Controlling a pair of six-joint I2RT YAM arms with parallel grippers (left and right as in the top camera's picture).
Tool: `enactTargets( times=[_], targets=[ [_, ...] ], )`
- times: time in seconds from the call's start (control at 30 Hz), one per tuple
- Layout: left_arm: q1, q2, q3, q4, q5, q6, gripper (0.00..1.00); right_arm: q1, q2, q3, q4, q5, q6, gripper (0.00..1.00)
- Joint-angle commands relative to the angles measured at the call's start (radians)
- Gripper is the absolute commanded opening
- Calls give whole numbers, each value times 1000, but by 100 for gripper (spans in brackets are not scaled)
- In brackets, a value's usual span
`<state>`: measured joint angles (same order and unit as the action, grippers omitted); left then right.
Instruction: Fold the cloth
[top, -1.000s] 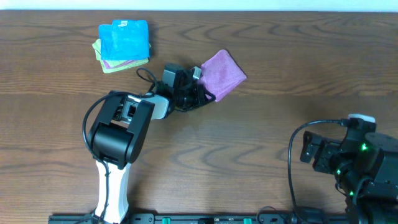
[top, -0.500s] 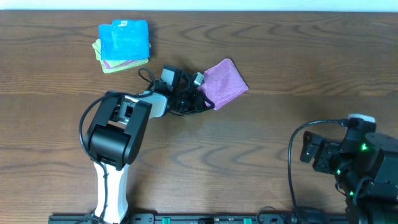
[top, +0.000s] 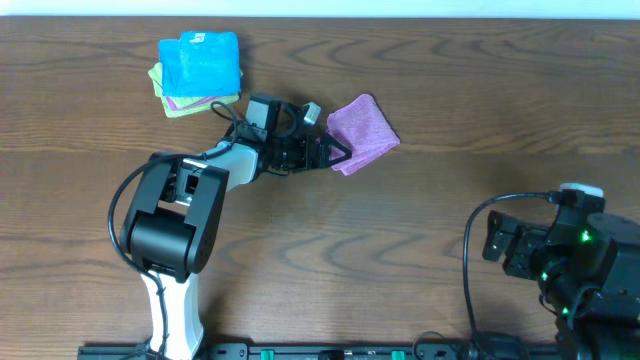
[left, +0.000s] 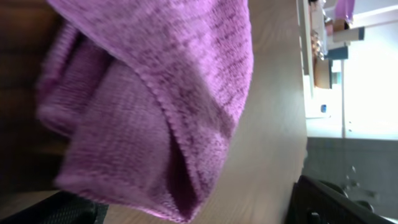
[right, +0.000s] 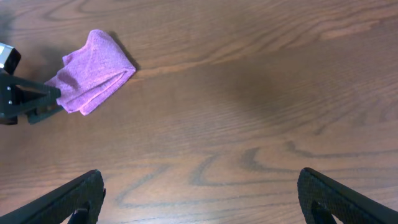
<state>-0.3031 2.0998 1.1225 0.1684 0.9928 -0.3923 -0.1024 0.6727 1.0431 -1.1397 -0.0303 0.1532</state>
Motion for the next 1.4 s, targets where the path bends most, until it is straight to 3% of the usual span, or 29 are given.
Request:
enactTargets(
  times=[0.0,0.53,0.6,0.63,0.73,0.9,1.17,1.27,1.37],
  targets=[
    [10,4,-26,0,-112,-14,95,-1,-5,-2,0,-4,18,99],
    [-79,4,-26,60,-325,-151,96,-1,-5,-2,4,-5,18,99],
    [-91,6,-26,61,-370,-175,100,-1,-5,-2,4,-5,19,99],
    [-97,6,-26,63,-393,-189,87,-1,-5,-2,4,-5,19,99],
    [-103,6,-26,68,-433,-203,6,-1,-5,-2,3,-5,19,99],
    [-100,6,-26,73,-438,-225,6,-1,-5,-2,3,-8,19,99],
    [-58,1,82,45,-268,-179,6,-1,-5,-2,3,-27,18,99],
    [-48,-11,173,-85,-263,-107,6,-1,-5,-2,3,-27,18,99],
    [-48,-35,300,-320,-314,52,6,-1,-5,-2,4,-27,18,99]
  ],
)
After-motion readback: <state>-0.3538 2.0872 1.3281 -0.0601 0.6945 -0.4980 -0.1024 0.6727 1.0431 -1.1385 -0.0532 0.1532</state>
